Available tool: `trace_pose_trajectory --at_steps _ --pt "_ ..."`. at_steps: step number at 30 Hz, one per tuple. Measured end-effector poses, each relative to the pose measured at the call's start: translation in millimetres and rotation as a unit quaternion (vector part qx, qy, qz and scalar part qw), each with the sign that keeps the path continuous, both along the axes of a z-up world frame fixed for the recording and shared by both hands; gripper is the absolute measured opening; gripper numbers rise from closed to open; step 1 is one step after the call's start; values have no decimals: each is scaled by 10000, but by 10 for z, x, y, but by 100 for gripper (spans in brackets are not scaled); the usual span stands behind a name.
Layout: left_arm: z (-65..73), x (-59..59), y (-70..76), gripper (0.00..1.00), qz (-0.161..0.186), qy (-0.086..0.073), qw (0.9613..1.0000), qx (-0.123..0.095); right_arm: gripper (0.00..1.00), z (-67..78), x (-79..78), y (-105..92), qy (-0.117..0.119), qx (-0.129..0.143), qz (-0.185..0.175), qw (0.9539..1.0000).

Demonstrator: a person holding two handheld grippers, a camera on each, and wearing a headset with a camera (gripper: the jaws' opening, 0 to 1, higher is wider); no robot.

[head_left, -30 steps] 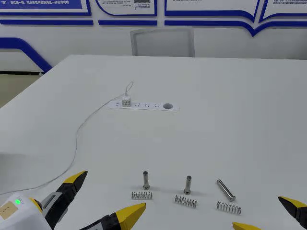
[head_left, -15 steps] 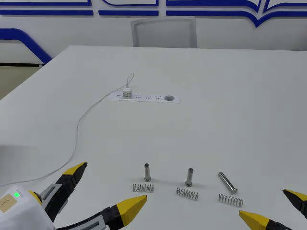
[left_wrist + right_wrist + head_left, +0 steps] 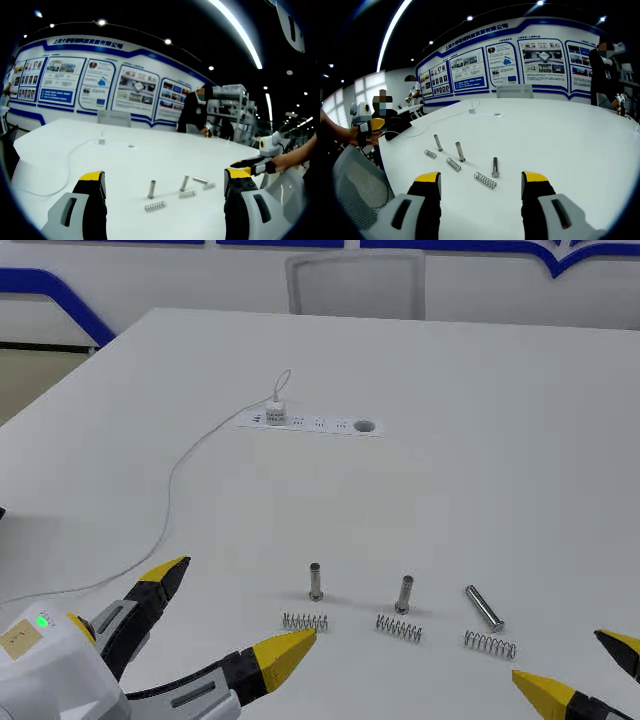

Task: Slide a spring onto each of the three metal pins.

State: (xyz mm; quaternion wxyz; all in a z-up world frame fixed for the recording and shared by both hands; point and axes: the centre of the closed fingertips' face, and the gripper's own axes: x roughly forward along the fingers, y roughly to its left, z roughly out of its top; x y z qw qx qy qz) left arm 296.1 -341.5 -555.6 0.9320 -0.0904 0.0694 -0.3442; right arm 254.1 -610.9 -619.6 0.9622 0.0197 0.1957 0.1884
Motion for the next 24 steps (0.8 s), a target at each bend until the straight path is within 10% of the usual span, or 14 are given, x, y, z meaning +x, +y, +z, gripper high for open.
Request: trace_pose_trajectory --at_steps 24 --pt "-78 -18 -22 100 -99 121 9998 150 55 -4 272 27 214 -404 324 9984"
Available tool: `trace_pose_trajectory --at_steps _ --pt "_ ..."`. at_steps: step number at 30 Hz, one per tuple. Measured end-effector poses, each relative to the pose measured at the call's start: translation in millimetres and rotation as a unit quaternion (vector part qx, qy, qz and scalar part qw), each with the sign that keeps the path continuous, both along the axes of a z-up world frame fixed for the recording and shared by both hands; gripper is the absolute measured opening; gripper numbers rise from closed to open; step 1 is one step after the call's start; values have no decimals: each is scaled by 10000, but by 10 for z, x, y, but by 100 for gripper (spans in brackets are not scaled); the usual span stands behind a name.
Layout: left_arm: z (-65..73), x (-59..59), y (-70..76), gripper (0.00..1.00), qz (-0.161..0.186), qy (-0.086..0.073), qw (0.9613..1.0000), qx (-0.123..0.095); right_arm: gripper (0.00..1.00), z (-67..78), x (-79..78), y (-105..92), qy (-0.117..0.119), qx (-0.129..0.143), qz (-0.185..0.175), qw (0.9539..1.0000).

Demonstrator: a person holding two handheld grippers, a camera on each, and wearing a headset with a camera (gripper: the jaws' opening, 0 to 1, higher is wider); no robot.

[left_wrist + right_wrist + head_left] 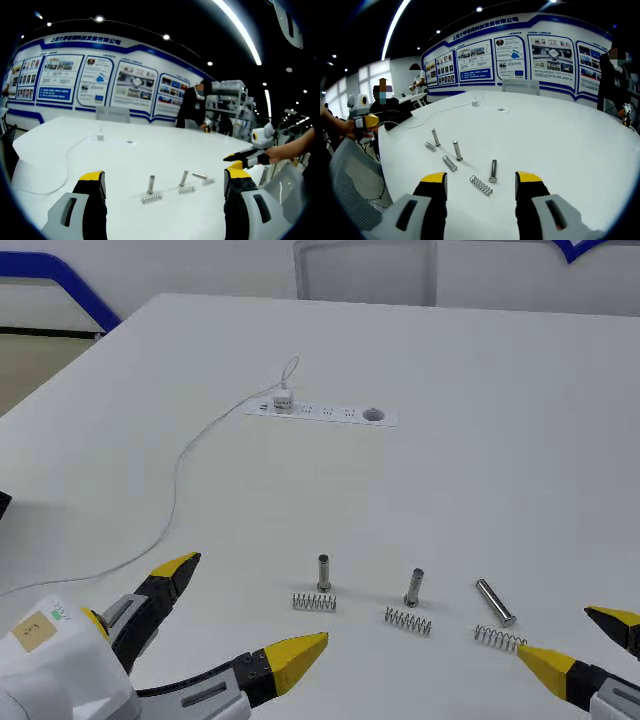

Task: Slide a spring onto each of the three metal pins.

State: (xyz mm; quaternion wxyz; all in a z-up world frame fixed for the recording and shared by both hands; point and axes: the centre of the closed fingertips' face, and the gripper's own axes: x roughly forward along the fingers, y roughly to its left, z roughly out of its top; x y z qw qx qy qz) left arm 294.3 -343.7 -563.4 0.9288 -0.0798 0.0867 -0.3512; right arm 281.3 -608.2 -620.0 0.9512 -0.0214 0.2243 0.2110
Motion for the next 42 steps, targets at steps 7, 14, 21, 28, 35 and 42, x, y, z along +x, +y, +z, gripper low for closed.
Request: trace_pose_trajectory --at_steps 7,14,21,28,35,42 --pt "8 11 28 100 62 -12 10000 -6 54 -10 84 -38 23 -74 -19 10000" --pt "-9 10 28 100 65 65 9999 -40 52 -79 153 -87 163 -318 34 9994" --pt "-31 1 9 100 6 87 10000 10 50 -115 293 -96 304 -441 81 9985" --pt "-47 9 19 100 30 129 9999 7 47 -178 425 -38 455 -374 138 9982" --pt "-112 -47 -82 100 -209 184 9994 219 43 -294 543 -2 637 -508 103 9966" --pt "-133 -56 -88 100 -246 211 9991 258 41 -386 689 117 738 -626 197 9951"
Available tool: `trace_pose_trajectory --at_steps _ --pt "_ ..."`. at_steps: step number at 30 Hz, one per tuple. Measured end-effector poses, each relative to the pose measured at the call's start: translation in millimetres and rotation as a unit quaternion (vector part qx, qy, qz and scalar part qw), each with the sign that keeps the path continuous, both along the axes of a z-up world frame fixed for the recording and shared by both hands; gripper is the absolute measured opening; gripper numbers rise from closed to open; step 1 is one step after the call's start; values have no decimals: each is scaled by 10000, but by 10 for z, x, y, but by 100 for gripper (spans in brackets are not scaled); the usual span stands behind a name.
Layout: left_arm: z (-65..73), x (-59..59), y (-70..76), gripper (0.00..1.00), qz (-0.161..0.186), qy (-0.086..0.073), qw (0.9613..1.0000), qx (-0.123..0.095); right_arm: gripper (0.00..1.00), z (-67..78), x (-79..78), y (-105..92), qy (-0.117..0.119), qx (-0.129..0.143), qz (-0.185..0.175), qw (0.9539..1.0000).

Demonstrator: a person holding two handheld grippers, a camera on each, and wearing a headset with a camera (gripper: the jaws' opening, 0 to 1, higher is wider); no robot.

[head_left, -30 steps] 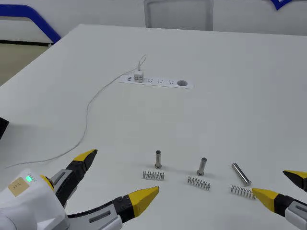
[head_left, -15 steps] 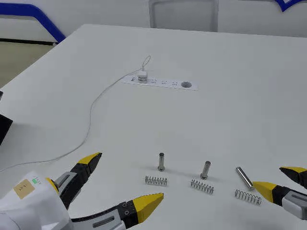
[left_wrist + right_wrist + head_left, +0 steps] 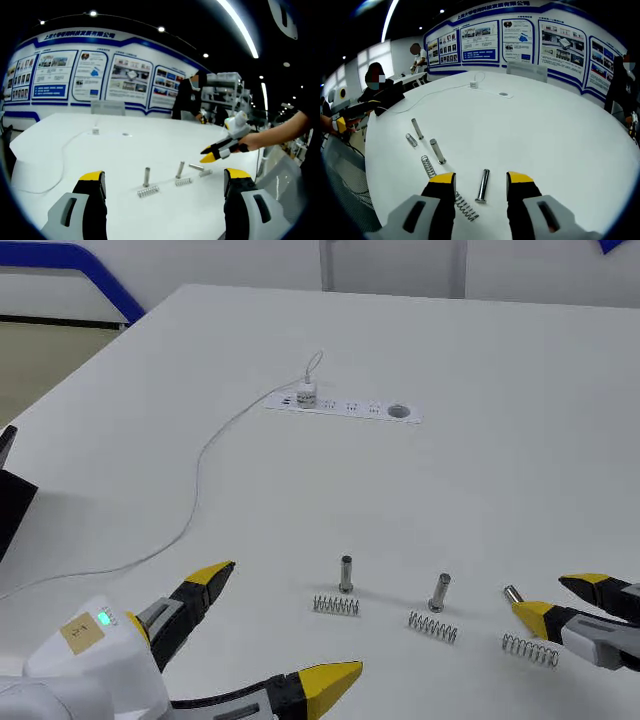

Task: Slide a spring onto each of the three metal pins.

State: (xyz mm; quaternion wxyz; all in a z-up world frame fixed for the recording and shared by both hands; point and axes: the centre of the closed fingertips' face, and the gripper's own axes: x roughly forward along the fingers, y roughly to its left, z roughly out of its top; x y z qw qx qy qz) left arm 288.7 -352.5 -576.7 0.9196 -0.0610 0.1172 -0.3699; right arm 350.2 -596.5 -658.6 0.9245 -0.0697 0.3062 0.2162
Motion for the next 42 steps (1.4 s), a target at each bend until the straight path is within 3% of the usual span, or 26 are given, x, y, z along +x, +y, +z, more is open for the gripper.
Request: trace_pose_trajectory --at_steps 8,24,28,42 --pt "-17 3 16 100 21 2 10000 44 33 -193 126 -74 272 8 -328 9991" --pt "-66 15 30 99 56 93 9999 108 23 -434 185 6 714 -144 -336 9968" --pt "-74 22 41 99 89 112 9998 120 19 -436 190 42 704 -285 -231 9968" --pt "-99 5 25 96 35 171 9997 170 12 -433 193 70 843 -299 -312 9955"
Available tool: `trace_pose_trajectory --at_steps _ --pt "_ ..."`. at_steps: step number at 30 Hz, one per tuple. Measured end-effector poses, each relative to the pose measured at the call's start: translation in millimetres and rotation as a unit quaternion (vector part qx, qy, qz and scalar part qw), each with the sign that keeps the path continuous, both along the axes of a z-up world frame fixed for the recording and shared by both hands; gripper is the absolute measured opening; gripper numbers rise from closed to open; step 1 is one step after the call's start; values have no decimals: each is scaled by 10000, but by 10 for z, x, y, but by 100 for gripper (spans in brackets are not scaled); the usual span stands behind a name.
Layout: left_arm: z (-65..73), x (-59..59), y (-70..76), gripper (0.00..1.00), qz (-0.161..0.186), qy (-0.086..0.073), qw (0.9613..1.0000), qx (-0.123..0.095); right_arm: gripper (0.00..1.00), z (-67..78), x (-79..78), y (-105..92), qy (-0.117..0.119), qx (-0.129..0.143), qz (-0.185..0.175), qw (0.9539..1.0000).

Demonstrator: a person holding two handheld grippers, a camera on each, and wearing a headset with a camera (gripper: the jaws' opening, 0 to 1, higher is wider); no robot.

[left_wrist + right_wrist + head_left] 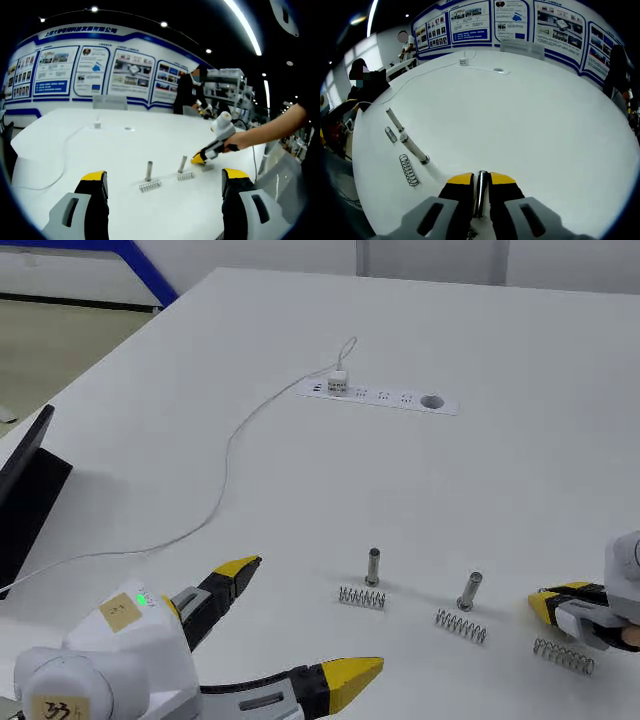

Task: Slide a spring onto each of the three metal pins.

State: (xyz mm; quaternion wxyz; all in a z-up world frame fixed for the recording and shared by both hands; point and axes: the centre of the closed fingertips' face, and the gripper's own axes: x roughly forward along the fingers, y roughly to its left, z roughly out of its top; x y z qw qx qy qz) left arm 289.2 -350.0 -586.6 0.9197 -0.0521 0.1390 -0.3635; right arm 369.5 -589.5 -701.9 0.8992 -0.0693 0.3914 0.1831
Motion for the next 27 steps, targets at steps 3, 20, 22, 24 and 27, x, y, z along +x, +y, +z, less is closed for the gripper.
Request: trace_pose_trajectory --at_steps 3,20,22,24,27 --pt "1 -5 -6 95 -15 13 10000 -11 10 2 3 -8 58 1 -47 10000" --pt "-36 -49 -60 93 -170 88 9998 17 8 -7 -7 -20 245 -17 -205 9995" --pt "-39 -52 -59 93 -182 75 9998 57 8 -10 -13 -37 261 -20 -209 9994" --pt "-40 -50 -54 93 -170 82 9998 60 8 -9 -17 -52 249 -29 -182 9995" --pt "-39 -44 -45 92 -146 75 9998 57 8 14 -21 -74 219 -7 -199 9996"
